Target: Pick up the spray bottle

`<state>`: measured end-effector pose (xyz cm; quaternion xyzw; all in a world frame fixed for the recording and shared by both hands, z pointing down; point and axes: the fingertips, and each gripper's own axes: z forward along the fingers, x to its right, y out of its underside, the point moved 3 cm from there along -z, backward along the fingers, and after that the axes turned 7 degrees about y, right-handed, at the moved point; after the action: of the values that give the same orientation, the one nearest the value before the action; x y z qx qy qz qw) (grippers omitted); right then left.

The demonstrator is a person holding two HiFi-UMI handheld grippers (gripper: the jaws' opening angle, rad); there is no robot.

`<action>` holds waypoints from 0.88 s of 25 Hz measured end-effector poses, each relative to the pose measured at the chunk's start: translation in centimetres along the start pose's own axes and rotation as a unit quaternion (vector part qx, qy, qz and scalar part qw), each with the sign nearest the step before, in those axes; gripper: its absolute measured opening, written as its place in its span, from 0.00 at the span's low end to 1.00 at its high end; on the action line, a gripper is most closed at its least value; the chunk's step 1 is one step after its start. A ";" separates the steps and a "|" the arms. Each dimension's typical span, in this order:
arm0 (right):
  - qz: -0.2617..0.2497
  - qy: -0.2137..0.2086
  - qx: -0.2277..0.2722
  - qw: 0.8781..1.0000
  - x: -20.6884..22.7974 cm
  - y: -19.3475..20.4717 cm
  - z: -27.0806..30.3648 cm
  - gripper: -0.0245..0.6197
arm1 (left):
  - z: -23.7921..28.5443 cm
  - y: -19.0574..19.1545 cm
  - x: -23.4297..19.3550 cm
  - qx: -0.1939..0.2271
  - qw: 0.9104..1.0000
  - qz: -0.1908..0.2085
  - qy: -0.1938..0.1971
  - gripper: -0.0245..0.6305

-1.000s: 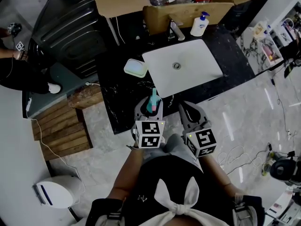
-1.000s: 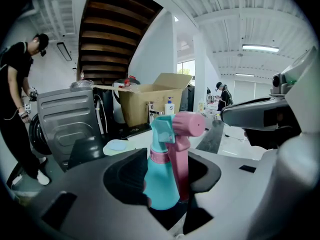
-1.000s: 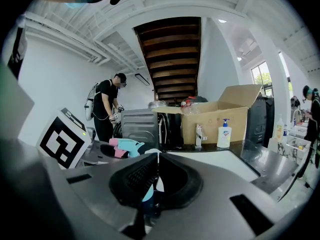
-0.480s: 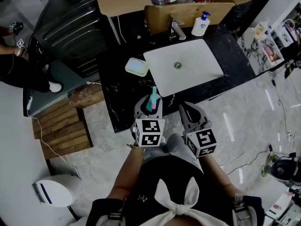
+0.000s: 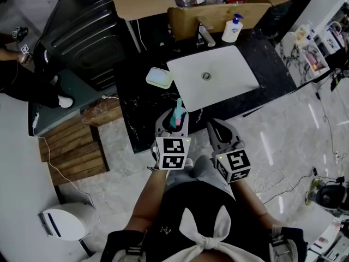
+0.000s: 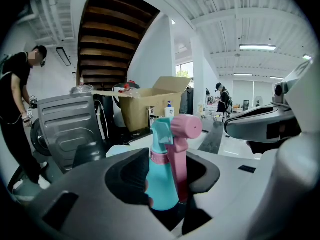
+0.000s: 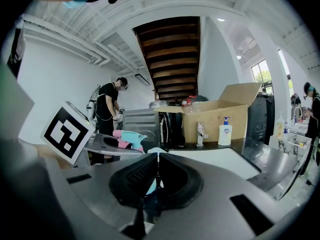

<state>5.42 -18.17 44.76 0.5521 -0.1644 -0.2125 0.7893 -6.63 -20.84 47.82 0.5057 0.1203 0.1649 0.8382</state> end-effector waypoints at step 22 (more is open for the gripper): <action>0.000 -0.006 0.012 1.000 -1.2 -0.3 -1.2 0.08 | -2.8 -3.2 1.2 0.037 0.999 0.016 0.009 0.30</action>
<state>4.95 -16.69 44.07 0.5605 -0.1719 -0.2136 0.7814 -6.11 -19.48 43.68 0.5364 0.1259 0.1782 0.8153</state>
